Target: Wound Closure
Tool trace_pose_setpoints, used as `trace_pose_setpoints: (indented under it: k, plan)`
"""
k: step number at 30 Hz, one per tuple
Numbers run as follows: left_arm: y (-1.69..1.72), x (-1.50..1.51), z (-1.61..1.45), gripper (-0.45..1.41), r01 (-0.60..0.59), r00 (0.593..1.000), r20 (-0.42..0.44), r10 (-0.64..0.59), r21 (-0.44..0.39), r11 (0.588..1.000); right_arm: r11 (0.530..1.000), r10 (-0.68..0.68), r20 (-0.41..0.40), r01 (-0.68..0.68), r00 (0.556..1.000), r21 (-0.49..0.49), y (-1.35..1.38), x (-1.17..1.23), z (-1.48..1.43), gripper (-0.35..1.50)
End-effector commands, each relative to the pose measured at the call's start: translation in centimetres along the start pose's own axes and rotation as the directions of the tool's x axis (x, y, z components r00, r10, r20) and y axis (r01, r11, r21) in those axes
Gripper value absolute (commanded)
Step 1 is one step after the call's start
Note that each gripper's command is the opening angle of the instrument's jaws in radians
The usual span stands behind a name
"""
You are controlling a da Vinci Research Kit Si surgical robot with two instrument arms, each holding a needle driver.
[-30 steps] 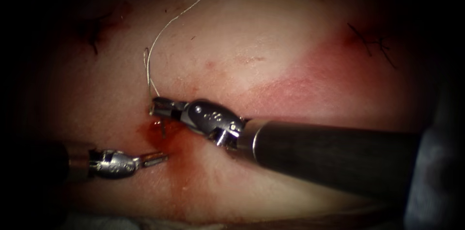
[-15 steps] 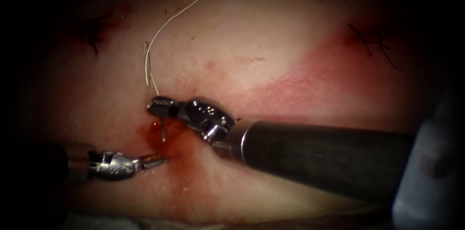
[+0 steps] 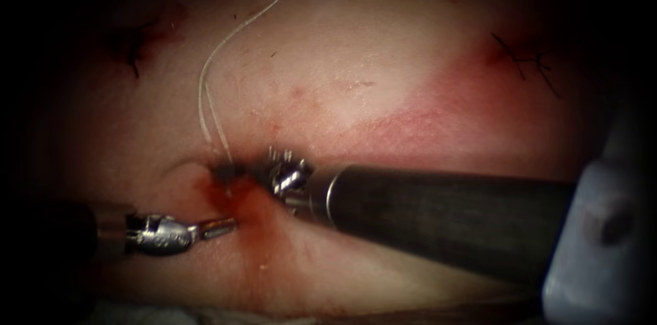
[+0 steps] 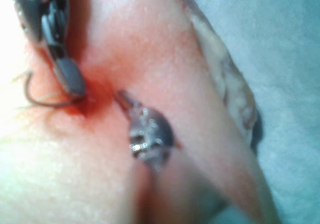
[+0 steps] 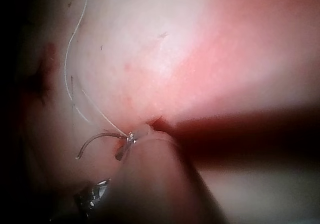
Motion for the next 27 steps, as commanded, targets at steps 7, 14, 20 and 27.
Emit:
trace_pose_setpoints:
  k: [7,14,20,27]
  plan:
    - [0.09,-0.03,0.06,-0.37,-0.003,1.0,-0.002,0.003,-0.004,1.0,0.996,0.091,0.038,-0.091,0.995,-0.003,-0.03,-0.08,0.08,-0.35]
    - [0.1,-0.01,0.07,-0.38,-0.008,1.0,0.0,0.008,-0.002,1.0,0.998,0.058,-0.024,-0.058,0.998,-0.007,-0.02,0.02,0.06,-0.35]
    - [0.11,-0.01,0.07,-0.4,-0.007,1.0,0.0,0.007,-0.002,1.0,0.948,-0.316,-0.07,0.312,0.946,-0.07,-0.03,0.18,-0.08,1.03]
    - [0.11,0.0,0.07,-0.4,-0.007,1.0,0.0,0.007,-0.002,1.0,0.807,-0.59,-0.028,0.59,0.807,0.003,-0.1,0.19,-0.39,0.93]
